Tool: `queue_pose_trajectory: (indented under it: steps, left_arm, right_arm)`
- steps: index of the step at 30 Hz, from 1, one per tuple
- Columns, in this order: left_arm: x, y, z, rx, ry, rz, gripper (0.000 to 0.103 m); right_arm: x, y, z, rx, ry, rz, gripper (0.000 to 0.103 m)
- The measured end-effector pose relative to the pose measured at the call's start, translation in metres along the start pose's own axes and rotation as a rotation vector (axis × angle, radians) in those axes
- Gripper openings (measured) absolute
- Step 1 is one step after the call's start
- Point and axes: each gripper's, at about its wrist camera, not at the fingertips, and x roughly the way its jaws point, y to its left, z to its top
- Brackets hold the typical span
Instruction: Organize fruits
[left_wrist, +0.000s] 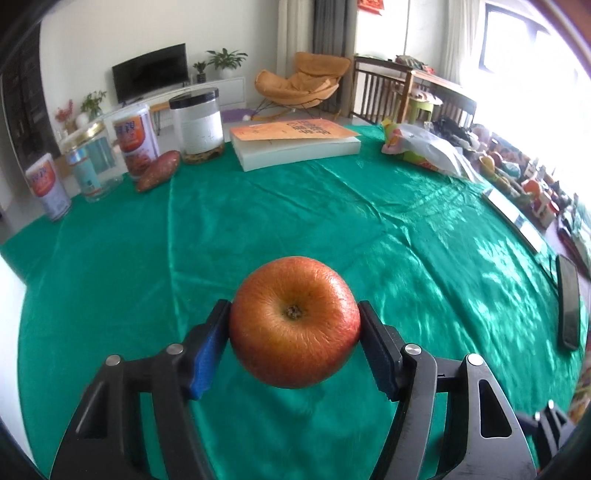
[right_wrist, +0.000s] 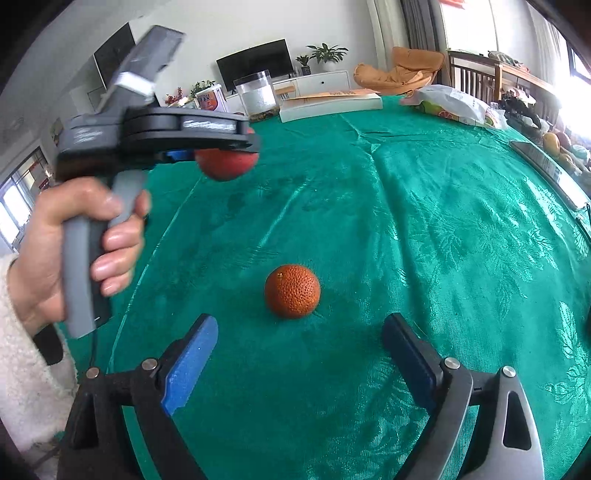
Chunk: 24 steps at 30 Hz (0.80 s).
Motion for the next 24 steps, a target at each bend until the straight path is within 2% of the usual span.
queue_pose_trajectory:
  steps: [4,7,10,13,15,18,21,24]
  left_arm:
    - [-0.063,0.017,-0.044,0.047,0.029,-0.027,0.070]
    - [-0.098,0.035,-0.085,0.031,0.084,-0.024,0.070]
    - [-0.116,0.049,-0.128,0.017,0.112,0.008,0.070]
    - [-0.116,0.062,-0.158,-0.028,0.119,0.027,0.070]
    - [-0.114,0.068,-0.170,-0.054,0.082,0.018,0.070]
    - [-0.116,0.062,-0.175,-0.017,0.021,0.049,0.071]
    - [-0.112,0.058,-0.176,0.021,0.016,0.081,0.076]
    - [-0.111,0.063,-0.176,0.002,0.018,0.075,0.077]
  right_arm:
    - [-0.001,0.002,-0.002,-0.009,0.001,-0.006,0.091]
    - [-0.005,0.004,-0.006,-0.023,-0.002,-0.019,0.091]
    - [-0.012,0.012,-0.012,-0.062,-0.015,-0.052,0.091]
    - [-0.020,0.022,-0.020,-0.092,-0.031,-0.073,0.091]
    - [-0.029,0.027,-0.024,-0.106,-0.057,-0.076,0.091]
    - [-0.040,0.027,-0.027,-0.094,-0.094,-0.064,0.091]
    - [-0.044,0.018,-0.028,-0.027,-0.104,-0.023,0.091]
    - [-0.044,0.006,-0.026,0.047,-0.108,-0.006,0.091]
